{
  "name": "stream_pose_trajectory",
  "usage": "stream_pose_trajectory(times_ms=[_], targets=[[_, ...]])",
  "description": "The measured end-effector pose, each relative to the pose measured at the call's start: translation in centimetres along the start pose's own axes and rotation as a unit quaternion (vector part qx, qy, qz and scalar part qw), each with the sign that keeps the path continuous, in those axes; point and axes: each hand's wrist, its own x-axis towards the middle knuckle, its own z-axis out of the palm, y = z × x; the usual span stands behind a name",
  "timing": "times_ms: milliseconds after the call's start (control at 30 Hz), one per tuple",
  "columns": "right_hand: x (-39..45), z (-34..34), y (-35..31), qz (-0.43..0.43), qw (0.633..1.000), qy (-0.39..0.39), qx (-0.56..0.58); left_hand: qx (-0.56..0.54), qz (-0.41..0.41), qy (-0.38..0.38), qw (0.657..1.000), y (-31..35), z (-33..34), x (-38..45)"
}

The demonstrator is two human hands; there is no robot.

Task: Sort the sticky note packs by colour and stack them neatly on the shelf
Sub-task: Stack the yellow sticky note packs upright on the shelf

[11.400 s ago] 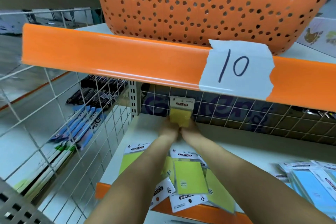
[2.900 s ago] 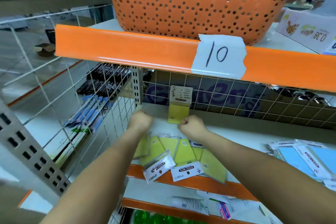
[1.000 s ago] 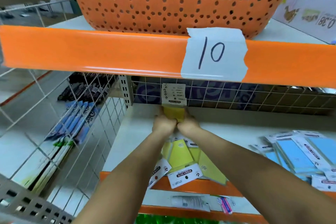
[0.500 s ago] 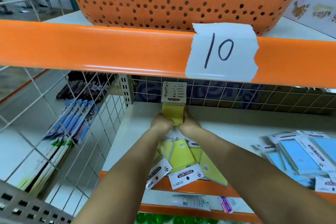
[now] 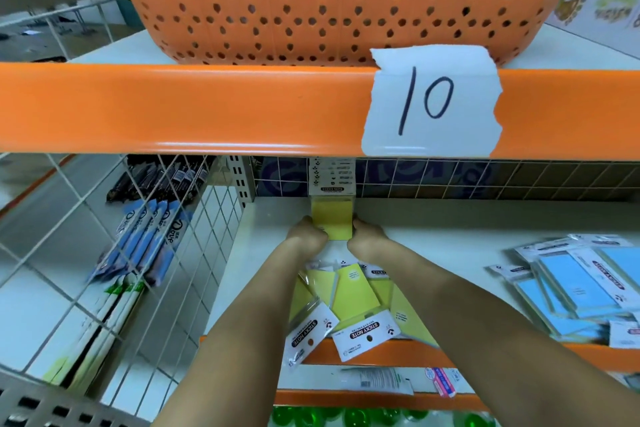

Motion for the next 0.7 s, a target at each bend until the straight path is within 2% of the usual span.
stream_pose_trajectory(times_ms=[300,533,700], targets=[[-0.5,-0.2,0.3,0.017,1.0,0.008,0.013,-0.005,-0.002,-0.002,1.0,-0.3,0.2,-0.5],[-1.5,0.1,0.1,-0.02,1.0,0.006,0.019,-0.011,-0.011,0.022,1.0,0.3,0.8,-1.0],[-2.1,-0.7,-0.3,-0.007,1.0,-0.008,-0.007,0.016,-0.032,0.067,0.997,-0.4,-1.2,-2.2]])
